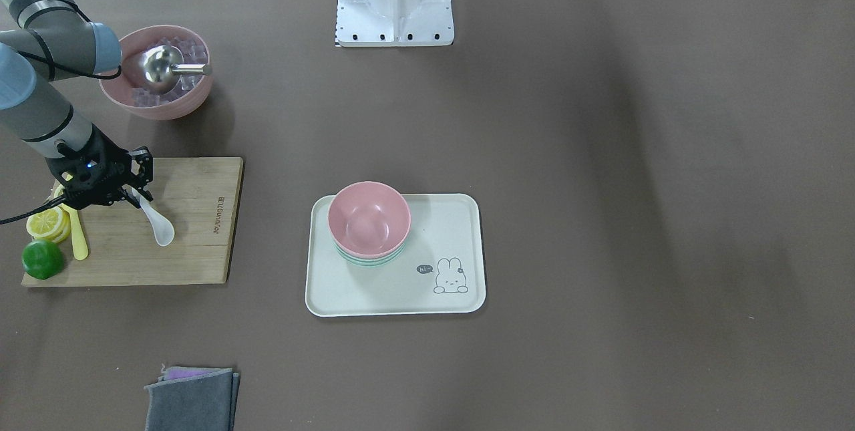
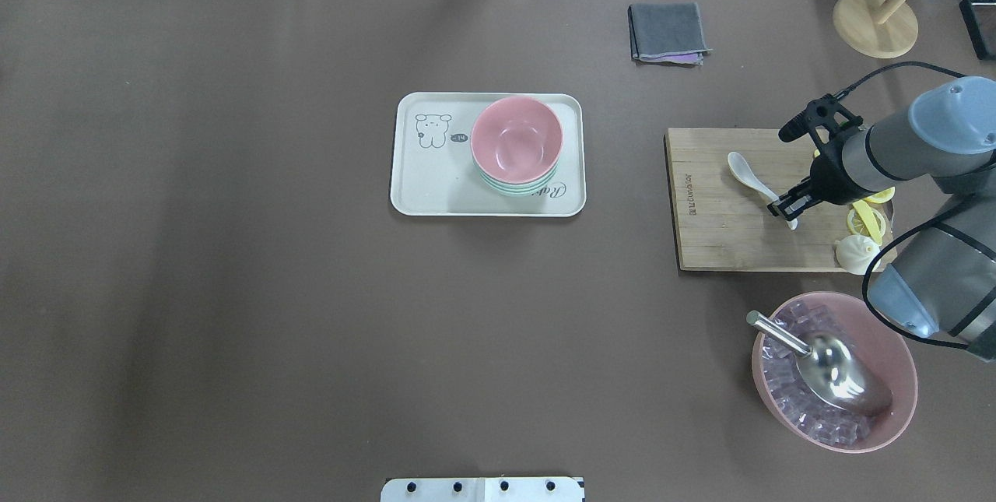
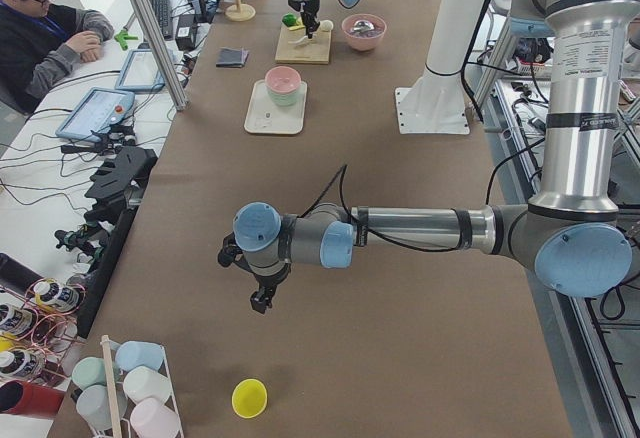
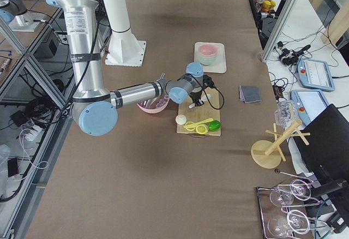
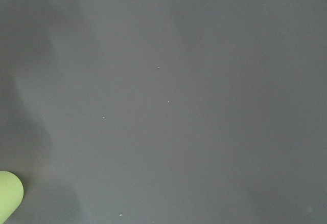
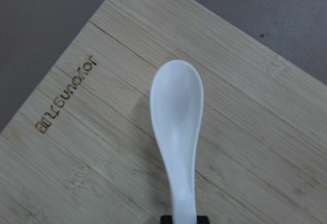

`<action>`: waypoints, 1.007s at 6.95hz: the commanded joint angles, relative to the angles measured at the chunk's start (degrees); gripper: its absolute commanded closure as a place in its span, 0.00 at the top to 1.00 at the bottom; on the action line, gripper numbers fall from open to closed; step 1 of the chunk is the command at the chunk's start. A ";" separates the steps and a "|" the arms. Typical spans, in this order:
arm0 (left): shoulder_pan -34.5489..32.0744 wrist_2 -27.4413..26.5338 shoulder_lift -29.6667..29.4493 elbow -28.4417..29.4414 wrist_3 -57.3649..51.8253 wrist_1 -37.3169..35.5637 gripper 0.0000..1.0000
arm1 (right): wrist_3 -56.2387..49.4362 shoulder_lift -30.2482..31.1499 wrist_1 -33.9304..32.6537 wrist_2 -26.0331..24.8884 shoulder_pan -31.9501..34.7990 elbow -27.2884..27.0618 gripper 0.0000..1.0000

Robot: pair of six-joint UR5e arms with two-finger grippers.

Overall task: Stack pink bowl on green and place spoon
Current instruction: 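Lift the white spoon and carry it with the right gripper toward the stacked bowls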

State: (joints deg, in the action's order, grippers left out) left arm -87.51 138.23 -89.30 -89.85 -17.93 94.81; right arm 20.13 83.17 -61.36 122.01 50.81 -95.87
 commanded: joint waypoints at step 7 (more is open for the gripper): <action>-2.49 -2.18 6.14 -11.73 7.65 -11.57 0.99 | 27.74 -23.19 -23.42 -4.73 -5.88 -4.50 0.00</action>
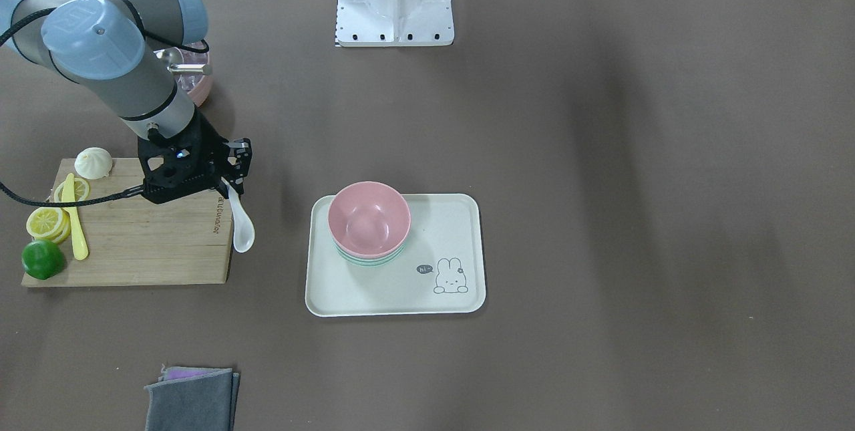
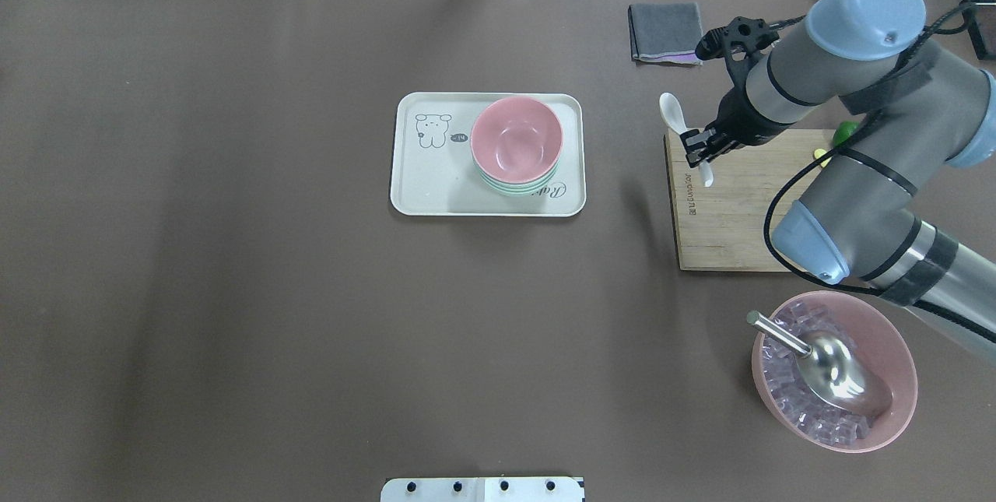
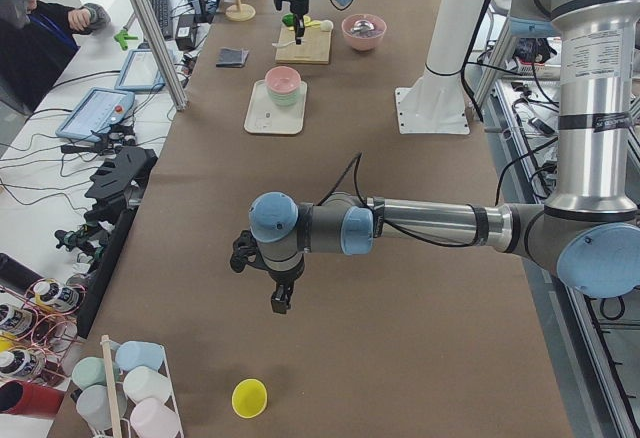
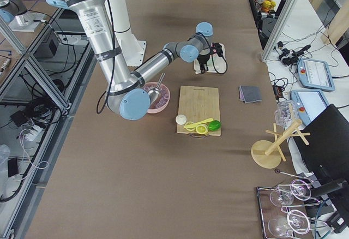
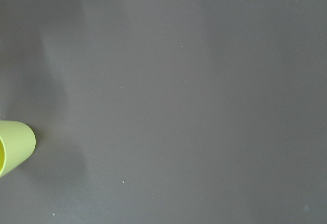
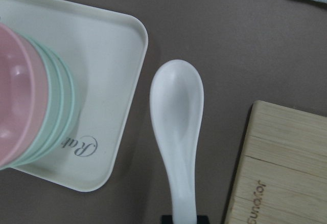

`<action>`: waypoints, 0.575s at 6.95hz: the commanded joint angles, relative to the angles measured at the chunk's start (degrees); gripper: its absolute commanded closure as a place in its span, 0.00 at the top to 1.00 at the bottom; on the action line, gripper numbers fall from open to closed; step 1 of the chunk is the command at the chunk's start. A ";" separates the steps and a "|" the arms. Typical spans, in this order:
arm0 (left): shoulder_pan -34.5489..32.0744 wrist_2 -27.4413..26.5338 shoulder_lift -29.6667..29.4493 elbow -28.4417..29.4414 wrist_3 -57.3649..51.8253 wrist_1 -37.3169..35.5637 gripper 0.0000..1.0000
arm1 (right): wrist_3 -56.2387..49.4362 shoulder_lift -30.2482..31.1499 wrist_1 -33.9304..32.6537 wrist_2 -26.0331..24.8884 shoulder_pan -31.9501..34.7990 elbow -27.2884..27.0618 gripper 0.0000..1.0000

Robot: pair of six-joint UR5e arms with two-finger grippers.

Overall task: Stack pink bowl on green and place spoon
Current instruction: 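Lift the white spoon and carry it with the right gripper toward the stacked bowls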

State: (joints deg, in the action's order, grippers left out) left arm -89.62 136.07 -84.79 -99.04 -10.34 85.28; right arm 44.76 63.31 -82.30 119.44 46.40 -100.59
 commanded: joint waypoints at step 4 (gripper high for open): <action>-0.38 -0.97 1.74 -2.47 -0.03 -1.78 0.99 | 13.66 -18.71 -11.65 -9.30 -7.89 6.77 0.00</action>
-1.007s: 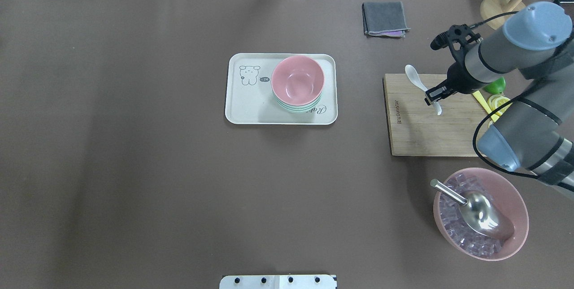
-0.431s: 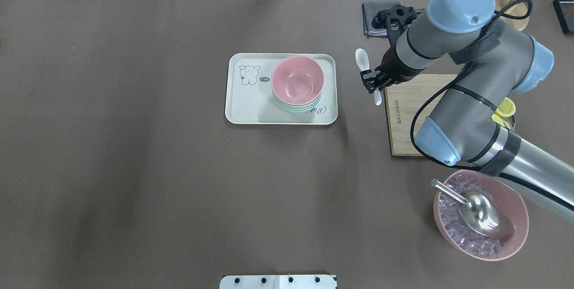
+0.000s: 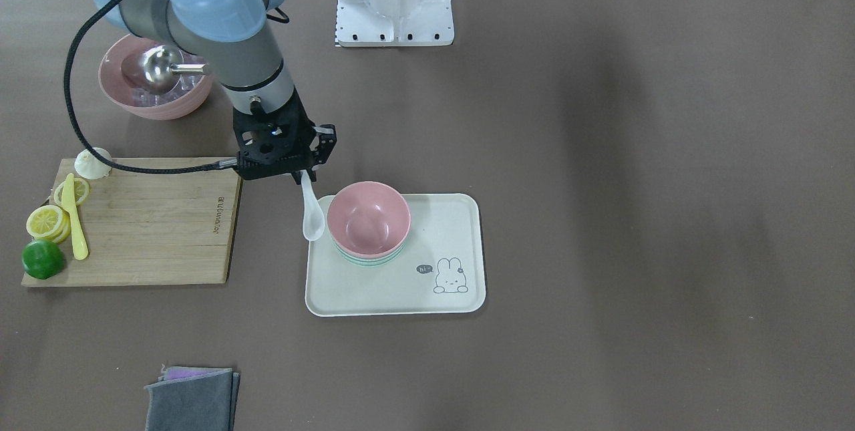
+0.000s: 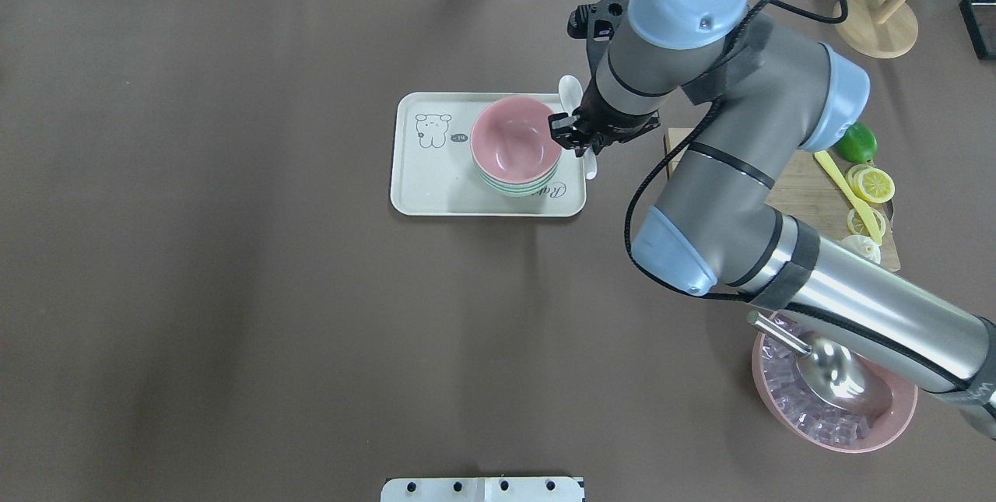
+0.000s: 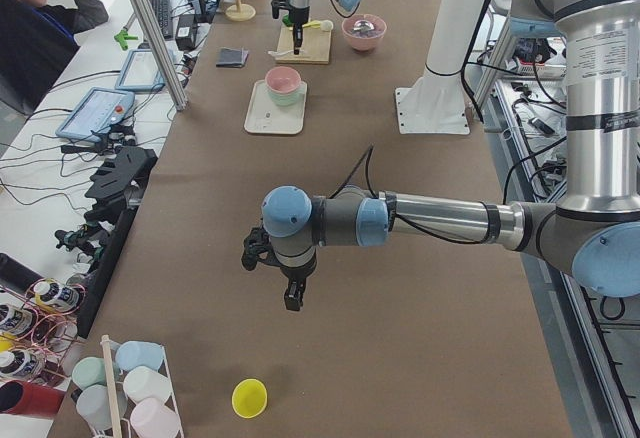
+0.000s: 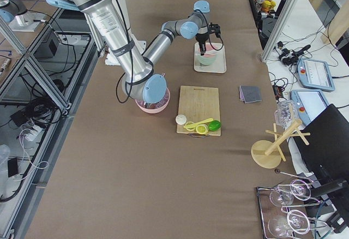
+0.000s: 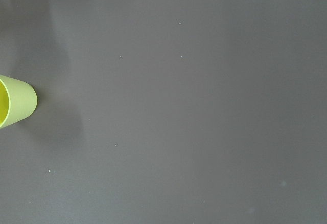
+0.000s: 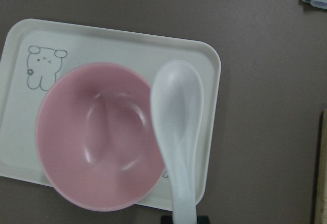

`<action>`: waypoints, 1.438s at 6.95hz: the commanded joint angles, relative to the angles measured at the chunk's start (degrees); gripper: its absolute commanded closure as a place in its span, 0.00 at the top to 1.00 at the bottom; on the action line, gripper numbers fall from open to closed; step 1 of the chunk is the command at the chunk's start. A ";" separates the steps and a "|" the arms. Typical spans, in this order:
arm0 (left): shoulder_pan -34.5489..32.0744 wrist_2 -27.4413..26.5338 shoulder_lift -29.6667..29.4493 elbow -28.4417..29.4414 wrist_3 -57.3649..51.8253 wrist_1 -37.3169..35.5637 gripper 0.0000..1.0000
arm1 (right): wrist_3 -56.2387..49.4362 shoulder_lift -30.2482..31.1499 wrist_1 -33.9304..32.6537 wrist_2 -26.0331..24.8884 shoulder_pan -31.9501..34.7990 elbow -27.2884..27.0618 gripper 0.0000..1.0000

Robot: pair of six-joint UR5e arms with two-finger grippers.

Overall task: Stack pink bowl on green and place spoon
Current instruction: 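Lower the spoon into the pink bowl and open the right gripper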

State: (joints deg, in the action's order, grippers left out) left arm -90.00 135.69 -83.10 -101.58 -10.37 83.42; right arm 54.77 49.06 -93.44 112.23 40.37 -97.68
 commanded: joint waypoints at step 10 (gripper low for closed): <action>0.08 -0.78 0.40 0.15 0.08 0.25 0.99 | 5.26 -7.83 -3.95 -10.71 -6.01 10.40 0.84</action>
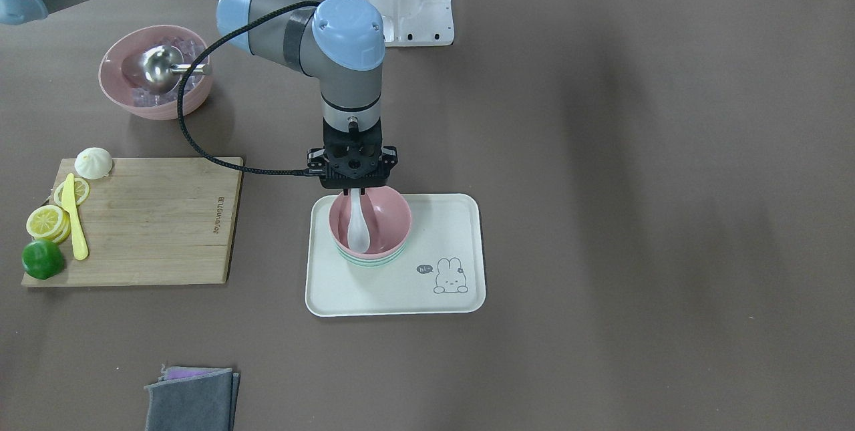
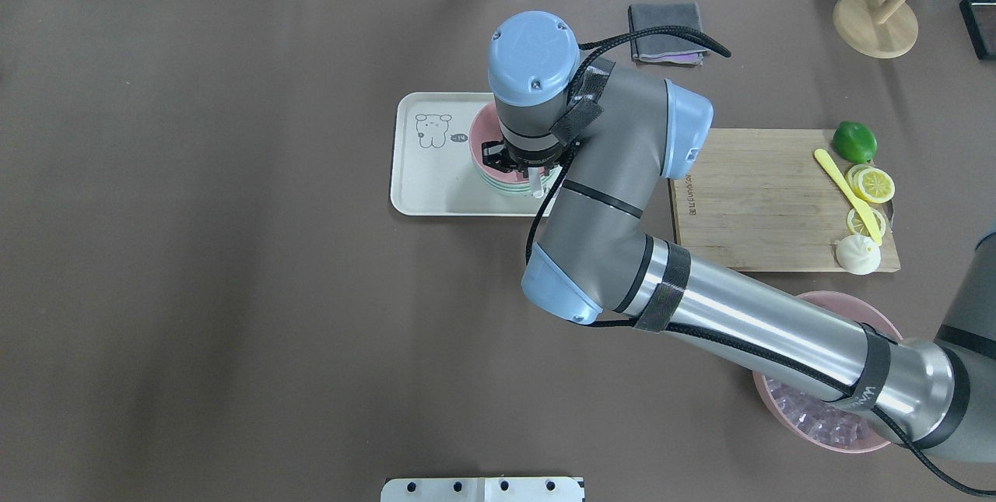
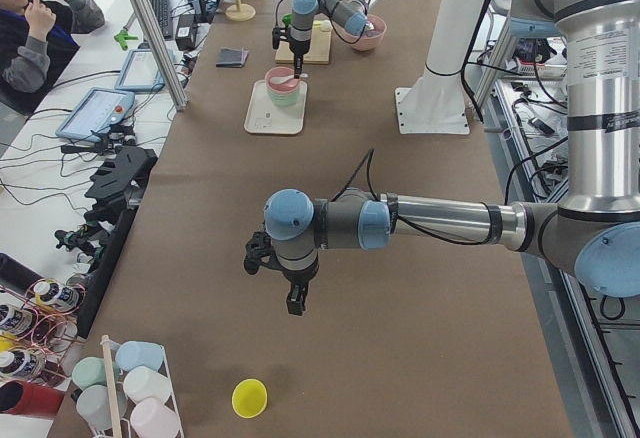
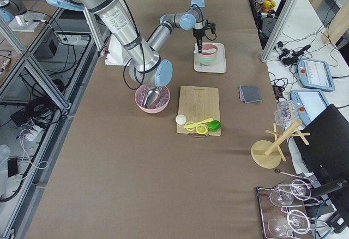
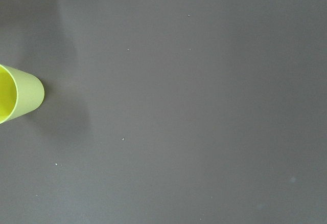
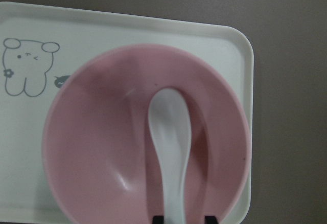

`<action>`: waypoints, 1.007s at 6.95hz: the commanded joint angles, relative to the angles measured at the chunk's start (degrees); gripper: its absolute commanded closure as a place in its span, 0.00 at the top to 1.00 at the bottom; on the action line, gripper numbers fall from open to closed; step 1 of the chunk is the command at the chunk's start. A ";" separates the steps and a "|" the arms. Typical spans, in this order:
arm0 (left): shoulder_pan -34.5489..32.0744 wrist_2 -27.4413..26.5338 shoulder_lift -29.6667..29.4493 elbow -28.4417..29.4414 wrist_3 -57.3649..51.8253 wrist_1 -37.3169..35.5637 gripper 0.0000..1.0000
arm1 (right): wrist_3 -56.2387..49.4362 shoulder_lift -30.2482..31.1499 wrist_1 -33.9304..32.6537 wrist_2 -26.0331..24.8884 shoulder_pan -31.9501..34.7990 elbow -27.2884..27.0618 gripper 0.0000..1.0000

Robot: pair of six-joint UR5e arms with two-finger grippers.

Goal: Stack pink bowl on green and place spoon

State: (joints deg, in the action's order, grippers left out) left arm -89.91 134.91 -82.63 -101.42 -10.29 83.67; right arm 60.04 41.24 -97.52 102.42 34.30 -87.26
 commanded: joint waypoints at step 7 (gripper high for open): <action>0.09 0.00 -0.07 0.17 1.05 -0.17 0.99 | -11.69 13.64 6.94 12.24 18.66 -0.54 1.00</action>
State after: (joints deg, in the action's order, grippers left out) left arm -89.82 134.90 -82.71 -101.25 -9.82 83.56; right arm 50.92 49.71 -95.01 110.44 47.71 -87.66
